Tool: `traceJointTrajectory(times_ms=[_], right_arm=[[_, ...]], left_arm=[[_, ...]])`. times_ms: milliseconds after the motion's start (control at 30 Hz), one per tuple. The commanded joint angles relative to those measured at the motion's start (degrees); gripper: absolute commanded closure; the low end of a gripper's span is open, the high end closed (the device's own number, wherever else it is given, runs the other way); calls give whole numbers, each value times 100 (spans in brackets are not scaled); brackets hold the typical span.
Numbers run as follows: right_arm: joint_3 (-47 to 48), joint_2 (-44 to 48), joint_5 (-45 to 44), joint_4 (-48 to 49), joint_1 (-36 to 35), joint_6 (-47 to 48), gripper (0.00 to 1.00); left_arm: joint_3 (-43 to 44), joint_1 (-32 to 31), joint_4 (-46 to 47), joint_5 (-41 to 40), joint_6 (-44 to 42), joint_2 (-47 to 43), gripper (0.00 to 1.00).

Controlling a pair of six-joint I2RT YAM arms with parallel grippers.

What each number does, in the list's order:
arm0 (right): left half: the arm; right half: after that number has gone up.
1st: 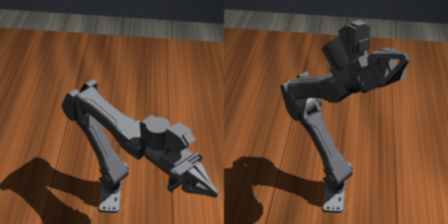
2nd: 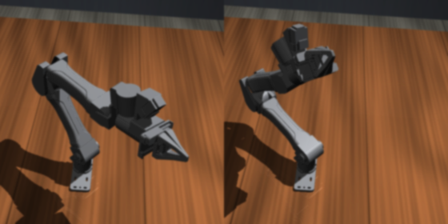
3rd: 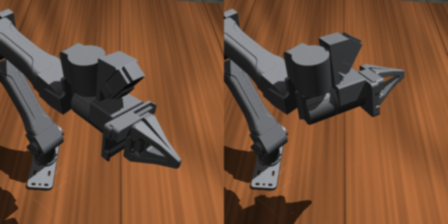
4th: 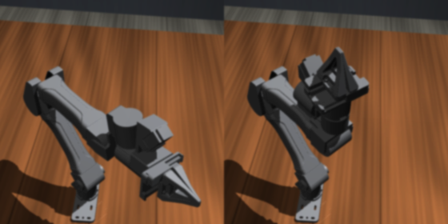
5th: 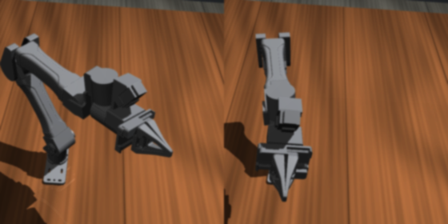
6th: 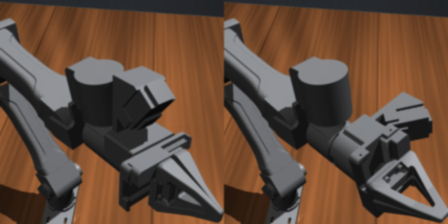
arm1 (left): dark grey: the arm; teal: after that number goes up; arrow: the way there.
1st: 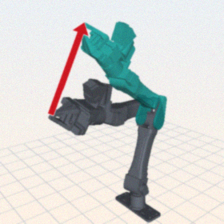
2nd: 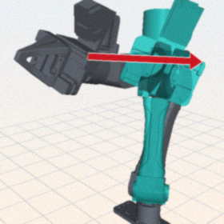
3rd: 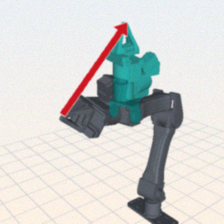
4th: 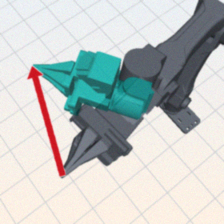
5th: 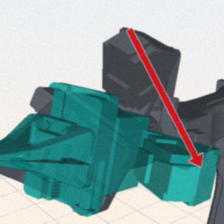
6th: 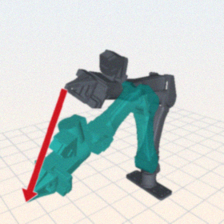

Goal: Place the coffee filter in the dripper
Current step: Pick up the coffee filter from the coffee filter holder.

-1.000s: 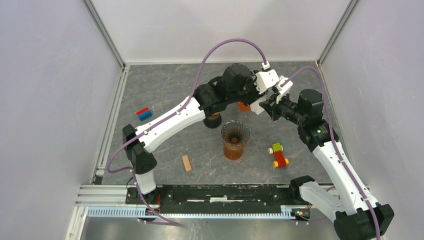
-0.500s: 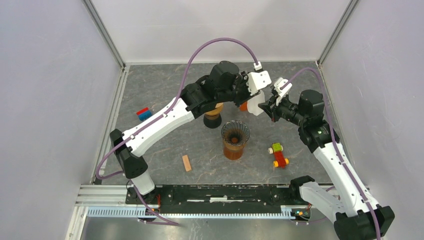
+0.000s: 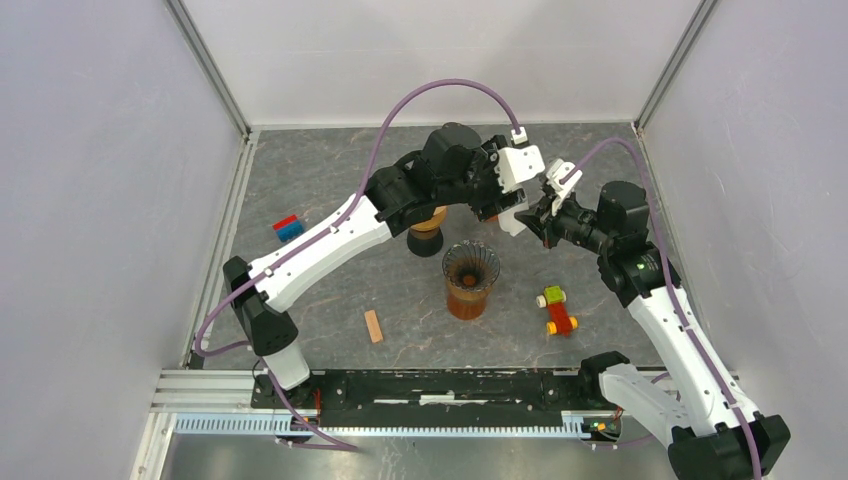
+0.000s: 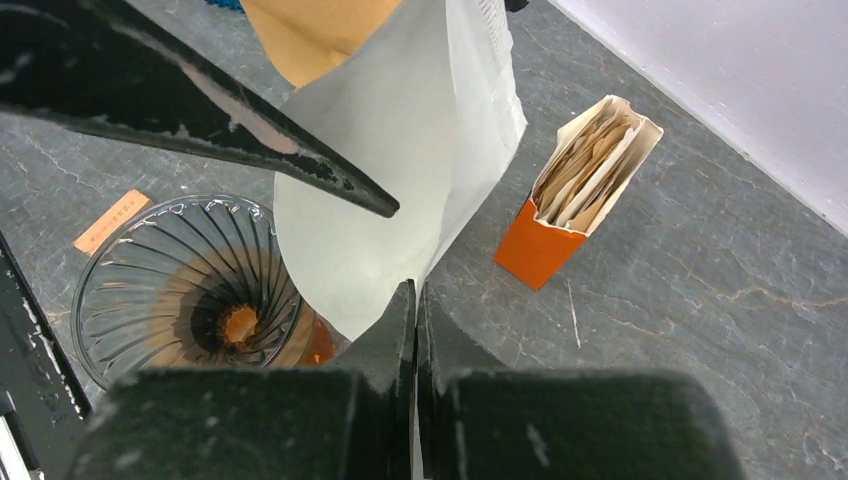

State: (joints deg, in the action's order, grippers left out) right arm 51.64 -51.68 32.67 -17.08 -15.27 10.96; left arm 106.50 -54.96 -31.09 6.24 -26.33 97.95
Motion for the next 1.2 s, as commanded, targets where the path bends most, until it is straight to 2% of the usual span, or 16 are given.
traceJointTrajectory(times_ms=[0, 167, 500, 933, 1000, 1100, 1133, 1167], right_arm=[[127, 58, 161, 25, -15, 171, 100], [118, 70, 222, 18, -9, 196, 100], [119, 106, 154, -48, -13, 257, 100], [119, 125, 91, -61, -18, 306, 100], [110, 126, 69, -78, -15, 332, 100], [79, 120, 30, -85, -17, 358, 100], [60, 115, 44, -71, -19, 356, 100], [32, 129, 63, -45, -12, 354, 100]], left_arm=[[221, 21, 261, 67, -364, 56, 25], [287, 20, 99, 310, -549, 113, 22], [417, 20, -173, 598, -676, 205, 57], [234, 48, -15, 281, -702, 68, 83], [182, 47, 68, 140, -621, 37, 82], [156, 39, 155, -79, -505, 14, 62], [153, 35, 192, -142, -457, 7, 49], [137, 29, 227, -225, -415, 10, 41]])
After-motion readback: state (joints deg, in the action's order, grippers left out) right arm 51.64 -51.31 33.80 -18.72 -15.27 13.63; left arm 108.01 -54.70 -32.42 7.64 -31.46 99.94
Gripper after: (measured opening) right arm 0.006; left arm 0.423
